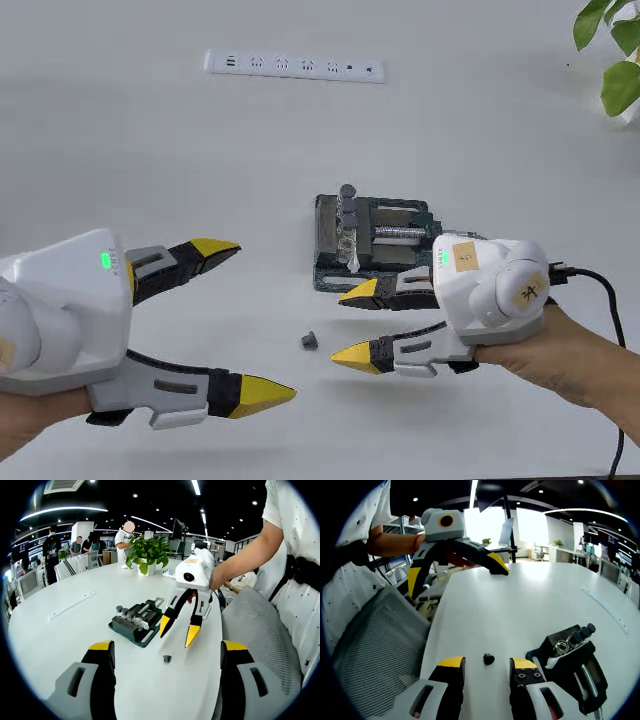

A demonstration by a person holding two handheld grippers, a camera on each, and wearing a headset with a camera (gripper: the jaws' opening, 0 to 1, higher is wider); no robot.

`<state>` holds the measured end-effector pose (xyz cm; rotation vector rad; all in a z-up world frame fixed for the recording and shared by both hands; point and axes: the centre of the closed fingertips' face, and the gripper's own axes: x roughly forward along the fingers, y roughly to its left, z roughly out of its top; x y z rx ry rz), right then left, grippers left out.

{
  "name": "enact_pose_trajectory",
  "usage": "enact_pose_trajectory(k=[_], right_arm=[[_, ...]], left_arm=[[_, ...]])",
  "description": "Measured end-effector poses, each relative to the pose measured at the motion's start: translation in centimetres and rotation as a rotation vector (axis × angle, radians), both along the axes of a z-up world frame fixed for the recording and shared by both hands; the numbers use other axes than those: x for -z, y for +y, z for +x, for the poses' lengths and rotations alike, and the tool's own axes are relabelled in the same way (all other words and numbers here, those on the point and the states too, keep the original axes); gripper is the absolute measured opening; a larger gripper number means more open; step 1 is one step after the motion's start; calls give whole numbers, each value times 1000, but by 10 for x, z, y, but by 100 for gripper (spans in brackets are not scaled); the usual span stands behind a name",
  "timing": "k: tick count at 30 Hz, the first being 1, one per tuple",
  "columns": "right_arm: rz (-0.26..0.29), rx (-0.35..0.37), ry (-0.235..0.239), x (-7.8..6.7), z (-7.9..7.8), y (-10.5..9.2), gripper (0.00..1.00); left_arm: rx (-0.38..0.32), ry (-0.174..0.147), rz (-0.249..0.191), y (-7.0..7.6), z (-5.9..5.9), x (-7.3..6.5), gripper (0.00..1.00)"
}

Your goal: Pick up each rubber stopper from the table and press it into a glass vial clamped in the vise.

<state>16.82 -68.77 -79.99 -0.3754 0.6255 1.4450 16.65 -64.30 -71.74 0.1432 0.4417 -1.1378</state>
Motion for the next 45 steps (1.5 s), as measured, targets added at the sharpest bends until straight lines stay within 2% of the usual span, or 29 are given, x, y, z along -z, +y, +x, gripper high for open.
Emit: enact_pose_trajectory(k=[17,29,45], right_arm=[[-56,-119,5,29,-2,11,18],[-65,-179,1,34,-3,14,13],[-73,-195,5,38,-1,14,8]], left_arm=[[-17,12,4,3,3,5,85],[-22,21,4,2,5,7,84],[-20,26,0,0,7,8,84]])
